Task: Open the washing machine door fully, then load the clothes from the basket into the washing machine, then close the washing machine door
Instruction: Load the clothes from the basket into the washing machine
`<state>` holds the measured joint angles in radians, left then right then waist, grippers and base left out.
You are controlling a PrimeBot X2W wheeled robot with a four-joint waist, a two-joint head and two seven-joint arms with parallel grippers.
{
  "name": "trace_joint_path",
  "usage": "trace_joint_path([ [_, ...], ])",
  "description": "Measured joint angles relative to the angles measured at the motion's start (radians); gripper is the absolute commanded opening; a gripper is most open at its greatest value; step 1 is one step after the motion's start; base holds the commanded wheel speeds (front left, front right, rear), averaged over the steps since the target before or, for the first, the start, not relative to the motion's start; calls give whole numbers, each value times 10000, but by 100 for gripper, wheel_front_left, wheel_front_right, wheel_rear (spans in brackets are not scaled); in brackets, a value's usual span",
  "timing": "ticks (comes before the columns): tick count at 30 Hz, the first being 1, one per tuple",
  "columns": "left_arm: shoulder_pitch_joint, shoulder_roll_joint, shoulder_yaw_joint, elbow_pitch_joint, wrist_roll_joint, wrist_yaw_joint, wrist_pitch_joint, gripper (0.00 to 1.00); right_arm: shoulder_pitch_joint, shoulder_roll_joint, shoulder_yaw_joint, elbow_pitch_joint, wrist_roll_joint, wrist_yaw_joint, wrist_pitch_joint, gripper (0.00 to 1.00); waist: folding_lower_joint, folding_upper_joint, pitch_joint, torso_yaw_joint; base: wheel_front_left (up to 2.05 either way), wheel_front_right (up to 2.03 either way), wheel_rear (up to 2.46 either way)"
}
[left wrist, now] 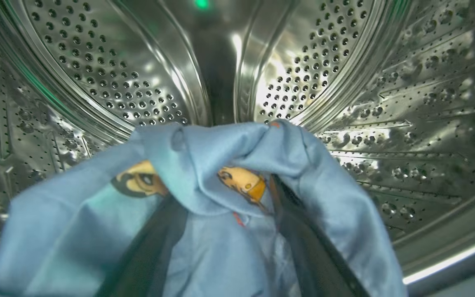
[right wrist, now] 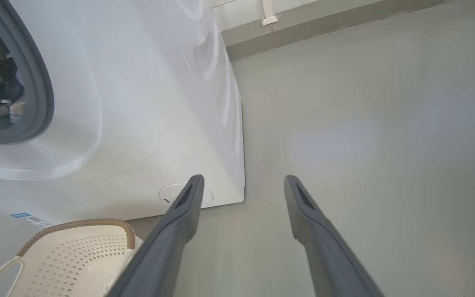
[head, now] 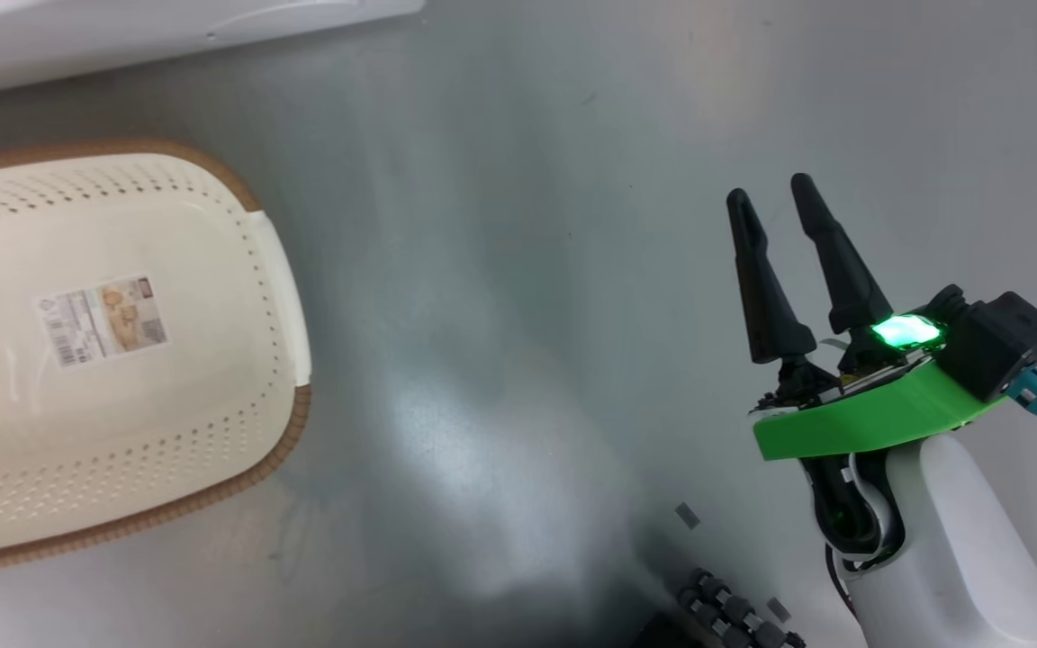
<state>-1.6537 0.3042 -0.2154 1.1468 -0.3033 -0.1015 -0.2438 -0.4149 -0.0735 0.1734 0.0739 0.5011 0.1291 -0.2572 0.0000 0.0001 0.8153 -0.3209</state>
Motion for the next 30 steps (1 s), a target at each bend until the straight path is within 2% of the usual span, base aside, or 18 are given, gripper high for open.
trace_joint_path([
  [5,1038,-320,-40,-378,-15,-10,-100,100,18,-165,-61,8,-63,0,0,100,0,-1,-266,218,0,0,0],
  [12,2241,-558,100,-1787,-84,-10,-130,100,36,-286,-190,0,-75,0,0,100,0,0,-506,621,0,0,0],
  [25,4321,-535,130,-3576,-355,-88,-130,100,98,-405,-188,21,-75,0,0,100,0,0,-940,1011,0,0,0],
  [30,5373,-504,219,-4677,-529,-77,-130,100,104,-433,-190,25,-75,0,0,100,0,0,-1054,1087,0,0,0],
])
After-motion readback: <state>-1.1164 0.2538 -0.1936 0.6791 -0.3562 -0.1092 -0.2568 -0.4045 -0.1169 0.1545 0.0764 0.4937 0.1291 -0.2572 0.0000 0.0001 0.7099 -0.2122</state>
